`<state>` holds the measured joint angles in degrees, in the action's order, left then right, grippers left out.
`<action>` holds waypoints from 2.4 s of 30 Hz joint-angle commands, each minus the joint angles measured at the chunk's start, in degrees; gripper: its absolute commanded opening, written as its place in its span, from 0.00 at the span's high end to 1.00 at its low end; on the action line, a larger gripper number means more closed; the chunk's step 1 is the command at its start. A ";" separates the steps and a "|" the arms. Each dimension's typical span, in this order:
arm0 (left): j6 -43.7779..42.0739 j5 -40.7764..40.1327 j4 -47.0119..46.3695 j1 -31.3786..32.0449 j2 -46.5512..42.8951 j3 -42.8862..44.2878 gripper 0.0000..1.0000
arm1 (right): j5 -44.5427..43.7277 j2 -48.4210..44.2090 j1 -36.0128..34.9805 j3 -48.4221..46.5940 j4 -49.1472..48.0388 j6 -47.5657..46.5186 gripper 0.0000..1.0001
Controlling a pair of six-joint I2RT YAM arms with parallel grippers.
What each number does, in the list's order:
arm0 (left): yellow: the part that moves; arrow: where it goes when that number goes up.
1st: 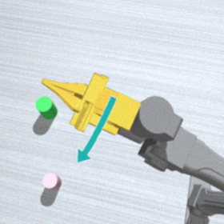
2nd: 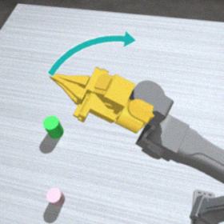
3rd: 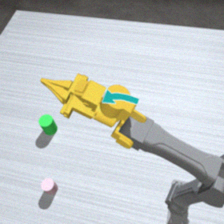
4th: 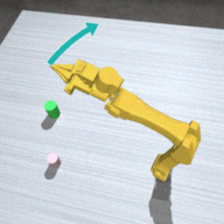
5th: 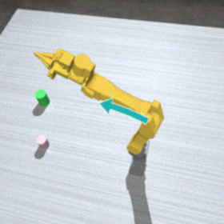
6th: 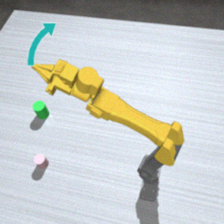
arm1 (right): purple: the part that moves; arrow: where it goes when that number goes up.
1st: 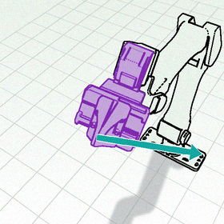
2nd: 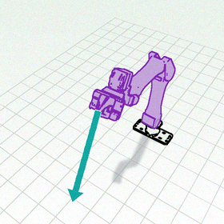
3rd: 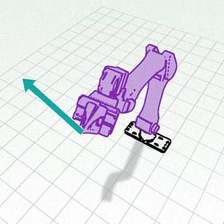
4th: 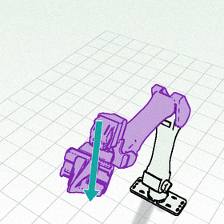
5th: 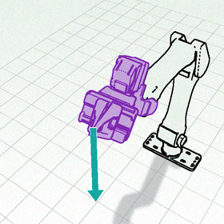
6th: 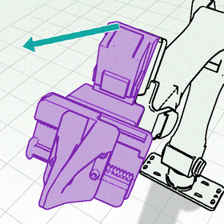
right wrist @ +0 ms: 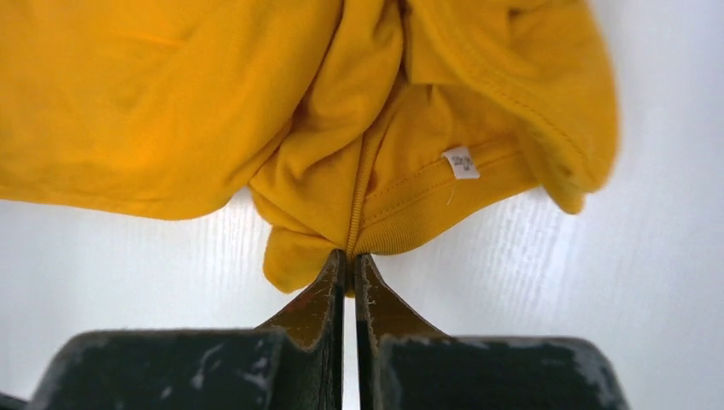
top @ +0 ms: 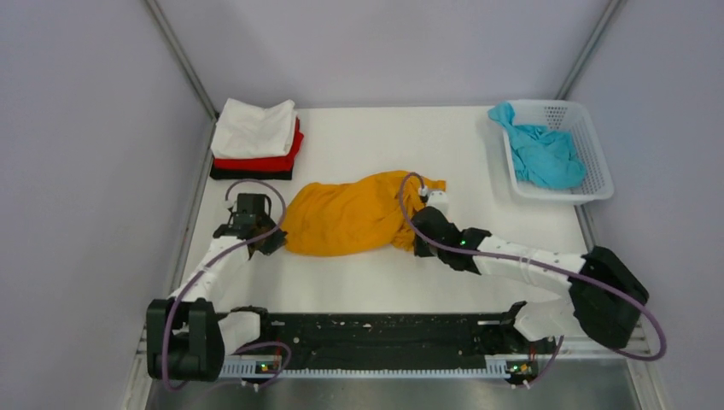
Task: Fold and stack the t-shirts
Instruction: Flatten out the tshirt
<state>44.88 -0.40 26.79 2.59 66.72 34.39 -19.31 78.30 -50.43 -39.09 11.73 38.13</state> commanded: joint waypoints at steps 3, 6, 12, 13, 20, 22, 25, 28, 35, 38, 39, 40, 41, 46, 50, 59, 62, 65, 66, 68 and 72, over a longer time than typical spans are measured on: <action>-0.89 -1.45 3.71 0.22 -11.08 4.73 1.00 | -9.31 -18.12 -0.52 -3.59 9.96 -3.26 1.00; -1.35 -0.05 5.08 0.36 -17.11 8.48 1.00 | -10.84 -24.74 -0.52 -6.72 12.26 -5.57 1.00; -2.51 -1.06 8.91 0.35 -24.52 20.65 1.00 | -14.81 -32.97 -0.50 -14.68 12.84 -12.61 1.00; -2.74 -2.05 9.43 0.33 -25.11 22.44 1.00 | -15.02 -33.79 -0.54 -16.17 12.99 -14.11 1.00; -4.15 -9.17 10.97 0.31 -26.46 29.62 1.00 | -21.93 -39.33 -0.47 -22.34 15.24 -19.21 1.00; -4.48 -10.47 11.17 0.30 -26.26 30.66 1.00 | -23.36 -39.86 -0.51 -23.84 15.77 -20.42 1.00; -4.73 -11.30 10.56 0.31 -25.30 31.21 1.00 | -26.67 -39.42 -0.49 -24.92 15.60 -21.67 1.00; -4.73 -11.37 7.02 0.35 -21.89 30.62 1.00 | -30.05 -36.46 -0.50 -25.00 12.45 -24.50 1.00; -6.32 -9.01 0.62 0.16 -0.69 43.00 1.00 | -8.10 -19.58 20.52 -29.46 1.92 -25.77 1.00; -7.83 -8.93 1.84 0.05 9.13 55.20 1.00 | 1.54 -10.27 26.65 -37.85 -2.00 -27.07 1.00; -8.49 -9.31 3.09 0.00 12.52 60.38 1.00 | 1.99 -7.01 27.15 -42.49 -2.13 -28.43 1.00; -9.18 -9.80 4.77 -0.10 15.48 66.32 1.00 | 2.71 -4.11 27.67 -47.30 -1.57 -29.71 1.00; -9.86 -9.54 6.24 -0.20 18.63 71.83 1.00 | 3.74 -1.08 28.34 -52.96 -0.77 -30.68 1.00; -13.45 -3.87 12.61 -0.48 28.79 98.44 1.00 | 12.35 9.60 33.90 -78.61 4.38 -29.78 1.00; -15.20 -3.63 9.27 -0.56 25.46 95.58 1.00 | 15.17 8.50 36.08 -81.14 5.63 -28.33 1.00; -15.40 -2.87 -3.21 -0.55 9.17 54.68 1.00 | 14.04 -5.68 36.56 -47.20 8.86 -26.84 1.00; -13.50 -2.21 -7.11 -0.57 5.52 38.36 1.00 | 12.82 -10.58 37.55 -32.23 12.53 -21.75 1.00; -11.10 -2.85 -8.99 -0.57 3.53 25.22 1.00 | 14.73 -12.41 38.20 -23.11 19.19 -18.31 1.00; -10.41 -2.97 -9.09 -0.57 3.34 20.85 1.00 | 15.66 -11.87 38.26 -21.27 22.14 -17.97 1.00; -9.48 -3.08 -8.99 -0.52 3.79 16.36 1.00 | 15.08 -10.06 38.22 -17.95 26.35 -17.04 1.00; -6.99 -3.20 -4.54 -0.48 7.52 13.34 1.00 | 6.94 -6.19 38.24 -14.88 29.55 -13.52 0.90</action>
<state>34.48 -3.40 24.12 2.31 72.97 48.05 -6.00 70.50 -12.73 -54.33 37.30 19.77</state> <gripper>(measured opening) 0.024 0.033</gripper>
